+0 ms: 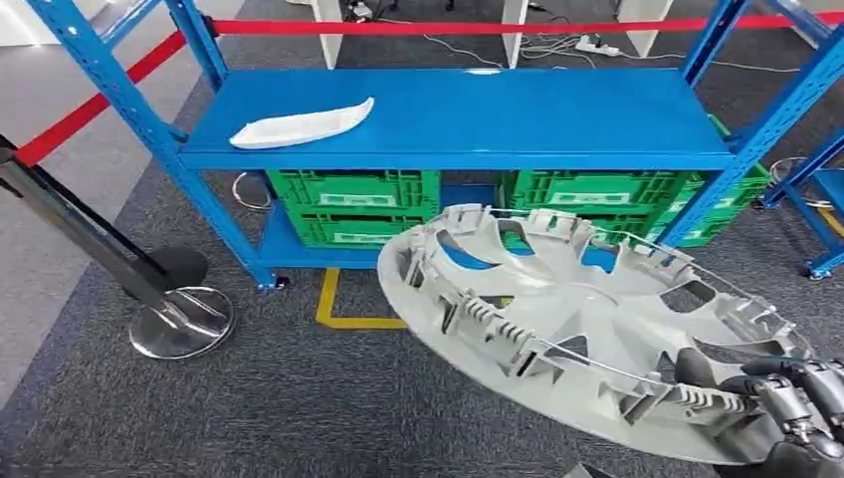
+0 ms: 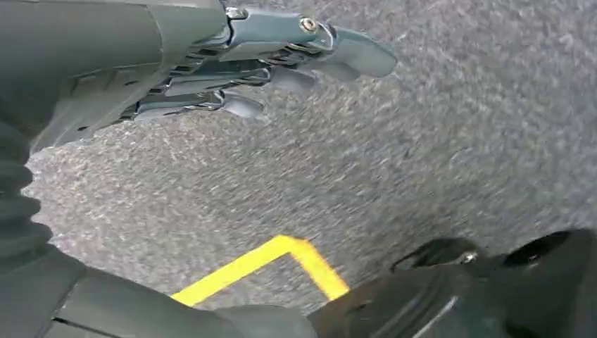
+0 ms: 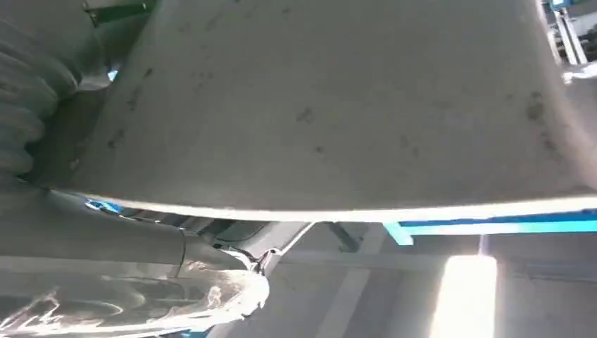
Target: Take the parts from the cabinet and place them on the table.
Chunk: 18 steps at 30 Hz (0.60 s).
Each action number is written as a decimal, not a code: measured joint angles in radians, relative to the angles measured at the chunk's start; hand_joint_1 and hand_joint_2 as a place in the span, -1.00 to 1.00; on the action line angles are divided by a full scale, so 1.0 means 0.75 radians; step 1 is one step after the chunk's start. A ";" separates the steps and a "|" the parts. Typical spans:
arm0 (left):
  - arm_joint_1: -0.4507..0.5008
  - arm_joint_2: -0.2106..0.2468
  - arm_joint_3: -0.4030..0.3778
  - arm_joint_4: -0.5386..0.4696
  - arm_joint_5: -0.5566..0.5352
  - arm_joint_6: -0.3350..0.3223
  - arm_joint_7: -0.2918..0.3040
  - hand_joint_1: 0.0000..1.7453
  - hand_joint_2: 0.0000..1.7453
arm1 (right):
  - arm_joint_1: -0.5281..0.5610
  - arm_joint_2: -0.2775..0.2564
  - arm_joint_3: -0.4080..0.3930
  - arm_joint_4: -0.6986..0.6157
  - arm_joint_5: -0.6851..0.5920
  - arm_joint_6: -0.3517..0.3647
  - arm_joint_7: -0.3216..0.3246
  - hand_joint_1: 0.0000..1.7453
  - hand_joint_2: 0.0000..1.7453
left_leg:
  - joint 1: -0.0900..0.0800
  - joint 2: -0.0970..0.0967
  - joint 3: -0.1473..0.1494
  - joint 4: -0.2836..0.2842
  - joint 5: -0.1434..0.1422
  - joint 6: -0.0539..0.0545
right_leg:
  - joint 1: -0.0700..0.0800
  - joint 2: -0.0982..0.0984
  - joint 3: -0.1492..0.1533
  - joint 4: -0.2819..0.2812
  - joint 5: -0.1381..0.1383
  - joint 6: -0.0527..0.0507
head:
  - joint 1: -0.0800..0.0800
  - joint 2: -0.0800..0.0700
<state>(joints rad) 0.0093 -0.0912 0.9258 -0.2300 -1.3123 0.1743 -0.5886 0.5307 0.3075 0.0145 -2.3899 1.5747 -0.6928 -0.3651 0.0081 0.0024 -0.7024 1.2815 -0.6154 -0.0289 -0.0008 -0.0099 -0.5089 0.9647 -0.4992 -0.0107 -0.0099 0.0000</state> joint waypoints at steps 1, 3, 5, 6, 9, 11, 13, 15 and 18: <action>0.001 0.002 -0.002 0.000 0.000 0.000 0.000 -1.00 1.00 | 0.001 0.002 -0.005 -0.001 0.000 0.000 0.000 1.00 1.00 | 0.000 0.000 0.011 0.027 0.015 0.000 | 0.002 -0.001 -0.024 0.014 0.006 0.000 | 0.001 0.000; 0.002 0.006 -0.007 0.000 -0.002 0.000 0.000 -1.00 1.00 | 0.013 0.007 -0.011 -0.006 0.000 0.000 -0.001 1.00 1.00 | -0.001 0.000 0.108 -0.066 0.105 0.007 | 0.005 -0.001 -0.069 0.043 0.016 0.000 | 0.001 0.000; 0.001 0.012 -0.013 0.000 -0.003 0.001 0.000 -1.00 1.00 | 0.017 0.010 -0.017 -0.012 0.000 0.000 -0.001 1.00 1.00 | -0.004 -0.001 0.262 -0.294 0.120 0.028 | 0.007 0.001 -0.099 0.069 0.024 0.003 | 0.000 0.000; 0.000 0.015 -0.014 0.000 -0.004 0.001 0.000 -1.00 1.00 | 0.017 0.012 -0.021 -0.015 0.000 0.000 -0.001 1.00 1.00 | -0.009 -0.001 0.305 -0.366 0.095 0.037 | 0.016 0.000 -0.111 0.080 0.030 0.010 | 0.002 0.000; 0.002 0.015 -0.015 0.000 -0.004 0.002 -0.001 -1.00 1.00 | 0.020 0.017 -0.026 -0.023 0.001 0.000 0.002 1.00 1.00 | -0.019 -0.002 0.290 -0.378 0.109 0.053 | 0.004 -0.004 -0.123 0.070 0.067 0.031 | 0.001 0.000; 0.002 0.014 -0.015 0.003 -0.006 0.002 -0.001 -1.00 1.00 | 0.022 0.018 -0.029 -0.029 0.000 0.000 0.002 1.00 1.00 | -0.005 0.010 0.264 -0.401 0.147 0.067 | 0.006 0.005 -0.143 0.084 0.031 0.046 | -0.001 0.000; 0.002 0.016 -0.016 0.003 -0.016 0.004 -0.001 -1.00 1.00 | 0.024 0.018 -0.031 -0.030 0.000 0.000 0.002 1.00 1.00 | -0.002 0.010 0.225 -0.401 0.176 0.078 | -0.001 0.009 -0.187 0.223 -0.134 0.059 | 0.012 0.000; 0.005 0.016 -0.018 0.003 -0.031 0.004 -0.001 -1.00 1.00 | 0.029 0.018 -0.033 -0.033 -0.001 0.000 0.002 1.00 1.00 | -0.003 0.012 0.188 -0.399 0.207 0.076 | -0.006 0.009 -0.211 0.407 -0.231 0.070 | 0.010 0.000; 0.010 0.016 -0.024 0.005 -0.055 0.004 -0.003 -1.00 1.00 | 0.048 0.019 -0.043 -0.041 -0.001 0.000 0.002 1.00 1.00 | 0.001 0.015 0.130 -0.393 0.249 0.066 | -0.017 0.009 -0.115 0.387 -0.106 0.080 | 0.013 0.000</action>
<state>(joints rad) 0.0166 -0.0793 0.9079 -0.2266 -1.3539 0.1774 -0.5905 0.5664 0.3216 -0.0179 -2.4209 1.5744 -0.6928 -0.3635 0.0085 0.0135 -0.6045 0.9865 -0.4283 0.0207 -0.0133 -0.0033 -0.5954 1.2550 -0.5784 0.0493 0.0000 0.0000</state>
